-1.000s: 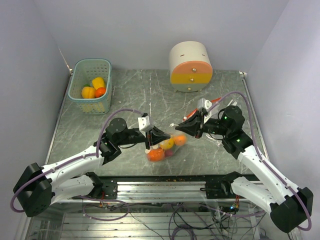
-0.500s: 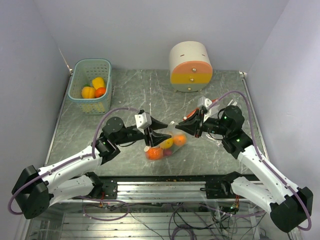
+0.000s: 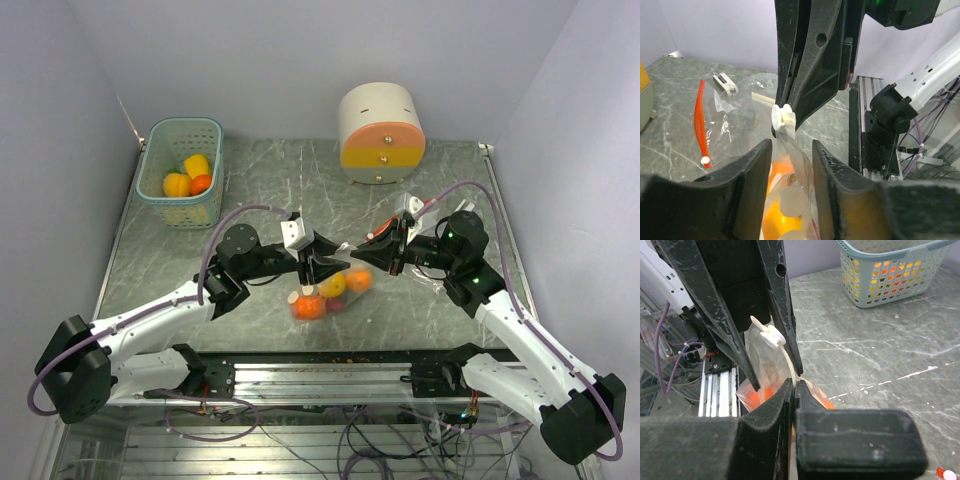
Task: Open the zip-top bag and remove the fake food
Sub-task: Adjust the zipper food storage bag at the center of the board.
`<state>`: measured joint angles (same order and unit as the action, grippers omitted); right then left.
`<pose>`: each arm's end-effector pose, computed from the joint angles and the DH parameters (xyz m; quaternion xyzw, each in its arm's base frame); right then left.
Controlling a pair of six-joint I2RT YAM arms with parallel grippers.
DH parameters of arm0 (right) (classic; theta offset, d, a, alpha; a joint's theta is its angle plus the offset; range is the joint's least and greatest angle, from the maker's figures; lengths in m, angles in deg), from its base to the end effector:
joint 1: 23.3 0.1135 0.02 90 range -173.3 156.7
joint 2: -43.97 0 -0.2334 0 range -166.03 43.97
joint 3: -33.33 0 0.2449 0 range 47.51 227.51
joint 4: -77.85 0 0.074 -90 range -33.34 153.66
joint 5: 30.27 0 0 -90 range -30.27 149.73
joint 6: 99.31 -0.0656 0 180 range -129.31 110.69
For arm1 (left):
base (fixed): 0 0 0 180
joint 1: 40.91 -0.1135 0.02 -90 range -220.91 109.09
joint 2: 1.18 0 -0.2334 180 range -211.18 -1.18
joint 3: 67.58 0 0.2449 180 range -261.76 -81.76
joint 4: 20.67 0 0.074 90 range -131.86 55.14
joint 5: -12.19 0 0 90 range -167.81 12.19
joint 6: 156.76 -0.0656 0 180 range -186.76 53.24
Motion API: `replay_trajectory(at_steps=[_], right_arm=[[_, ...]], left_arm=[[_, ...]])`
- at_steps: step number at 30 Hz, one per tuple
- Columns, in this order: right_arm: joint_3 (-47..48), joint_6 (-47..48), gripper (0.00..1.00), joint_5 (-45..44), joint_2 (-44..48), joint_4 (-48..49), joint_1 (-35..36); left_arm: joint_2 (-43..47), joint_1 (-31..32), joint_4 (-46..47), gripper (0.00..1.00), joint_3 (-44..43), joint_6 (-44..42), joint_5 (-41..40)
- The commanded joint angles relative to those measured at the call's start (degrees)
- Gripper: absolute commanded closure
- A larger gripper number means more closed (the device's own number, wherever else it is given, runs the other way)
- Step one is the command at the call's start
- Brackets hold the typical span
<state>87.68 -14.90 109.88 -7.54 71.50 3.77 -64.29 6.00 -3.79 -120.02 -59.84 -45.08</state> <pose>0.1865 0.1519 0.3012 -0.4082 0.5941 0.4707 0.5087 0.1678 -0.2313 0.2903 0.4162 0.5304 -0.4911 0.5517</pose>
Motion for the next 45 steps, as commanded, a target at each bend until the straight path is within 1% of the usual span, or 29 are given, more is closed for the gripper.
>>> replay_trajectory(at_steps=[1,4,6,7,8,11,14,16,17,25,30,43,45], right_arm=[[0.97,-0.20,1.00,0.20,0.57,-0.57,0.17],[1.18,-0.05,1.00,0.81,0.01,-1.18,0.18],[1.40,-0.15,1.00,1.77,-0.14,-1.06,0.21],[1.49,-0.39,1.00,2.01,-0.12,-0.80,0.25],[1.53,-0.56,0.97,2.07,0.04,-0.43,0.26],[1.61,-1.21,0.84,1.81,0.72,0.81,0.26],[2.24,-1.19,0.67,3.00,0.82,1.55,0.20],[2.90,-1.07,0.61,3.70,0.73,1.78,0.23],[3.31,-1.03,0.60,4.05,0.55,1.78,0.20],[6.40,-0.87,0.59,6.07,-1.29,1.66,0.43],[6.51,-1.13,0.60,7.13,-1.83,2.67,0.66],[6.94,-1.19,0.69,9.92,-2.74,4.30,0.88],[6.95,-1.20,0.72,9.80,-2.94,4.44,2.26]], left_arm=[[-0.01,-0.42,3.90,0.58,-1.38,0.86,-0.13],[0.75,-0.43,4.22,0.81,-1.20,0.61,-1.52],[1.11,-0.42,3.93,0.92,-1.14,0.40,-2.14],[1.11,-0.42,3.90,0.93,-1.05,0.34,-2.26],[1.03,-0.42,4.03,0.93,-0.99,0.44,-2.09],[0.55,-0.42,4.53,0.93,-0.66,0.67,-1.51],[0.04,-0.42,4.94,0.93,-0.34,0.95,-0.50],[-0.29,-0.42,4.92,0.93,-0.33,1.00,0.05],[-0.38,-0.42,4.71,0.93,-0.40,1.00,0.32],[-0.87,-0.42,4.45,0.93,-0.86,0.67,3.14],[-0.58,-0.42,4.88,0.93,-0.60,0.99,3.65],[-1.35,-0.41,4.90,0.93,-0.87,1.48,3.61],[-1.29,-0.37,4.65,0.93,-0.93,1.44,3.34]])
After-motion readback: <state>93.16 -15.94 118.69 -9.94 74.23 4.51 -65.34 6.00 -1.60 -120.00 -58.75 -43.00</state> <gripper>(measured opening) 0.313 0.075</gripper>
